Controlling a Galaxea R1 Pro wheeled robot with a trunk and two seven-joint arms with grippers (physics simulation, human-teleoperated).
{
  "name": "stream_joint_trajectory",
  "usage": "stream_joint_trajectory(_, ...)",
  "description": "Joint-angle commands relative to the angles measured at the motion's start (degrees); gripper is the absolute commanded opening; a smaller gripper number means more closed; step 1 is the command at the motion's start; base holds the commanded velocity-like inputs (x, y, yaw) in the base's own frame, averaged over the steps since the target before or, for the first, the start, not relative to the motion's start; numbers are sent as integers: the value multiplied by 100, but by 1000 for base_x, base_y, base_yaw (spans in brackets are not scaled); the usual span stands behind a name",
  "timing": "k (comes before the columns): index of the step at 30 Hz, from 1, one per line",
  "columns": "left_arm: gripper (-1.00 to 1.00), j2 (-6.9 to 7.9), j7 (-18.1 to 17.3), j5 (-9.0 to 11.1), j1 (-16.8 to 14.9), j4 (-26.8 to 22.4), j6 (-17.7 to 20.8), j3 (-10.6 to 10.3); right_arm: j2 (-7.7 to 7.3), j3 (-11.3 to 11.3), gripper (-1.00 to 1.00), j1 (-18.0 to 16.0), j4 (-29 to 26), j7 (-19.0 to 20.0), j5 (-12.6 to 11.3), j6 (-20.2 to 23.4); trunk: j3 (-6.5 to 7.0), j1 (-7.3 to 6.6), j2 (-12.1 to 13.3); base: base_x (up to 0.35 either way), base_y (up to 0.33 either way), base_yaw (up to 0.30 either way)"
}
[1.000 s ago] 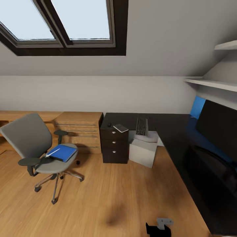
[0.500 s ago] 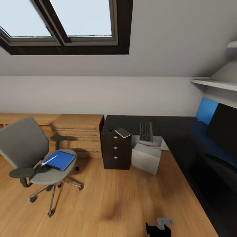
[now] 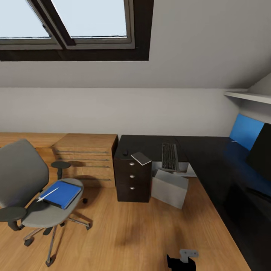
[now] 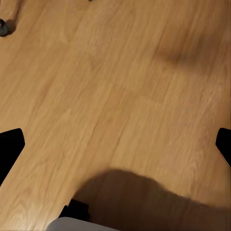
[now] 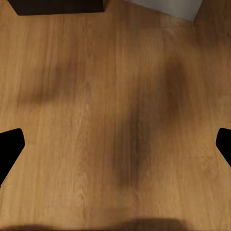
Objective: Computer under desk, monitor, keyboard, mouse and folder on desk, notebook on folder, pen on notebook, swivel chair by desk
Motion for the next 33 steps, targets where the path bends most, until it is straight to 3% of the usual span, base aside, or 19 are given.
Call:
stream_joint_trajectory(1, 100, -1, -1, 44, -4, 3, -17, -8, -1, -49, 100, -6, 11, -11, 54, -24, -7, 4, -4, 335, 0, 0)
stream_joint_trajectory(18, 100, -1, 2, 43, -4, 3, -17, -12, -4, -46, 100, -6, 11, -11, 52, -24, -7, 4, -4, 309, 0, 0)
stream_joint_trajectory(33, 100, -10, -85, 43, -4, 9, -9, -15, -3, -50, 100, -6, -6, -30, 27, -90, -7, 4, -4, 165, 0, 0)
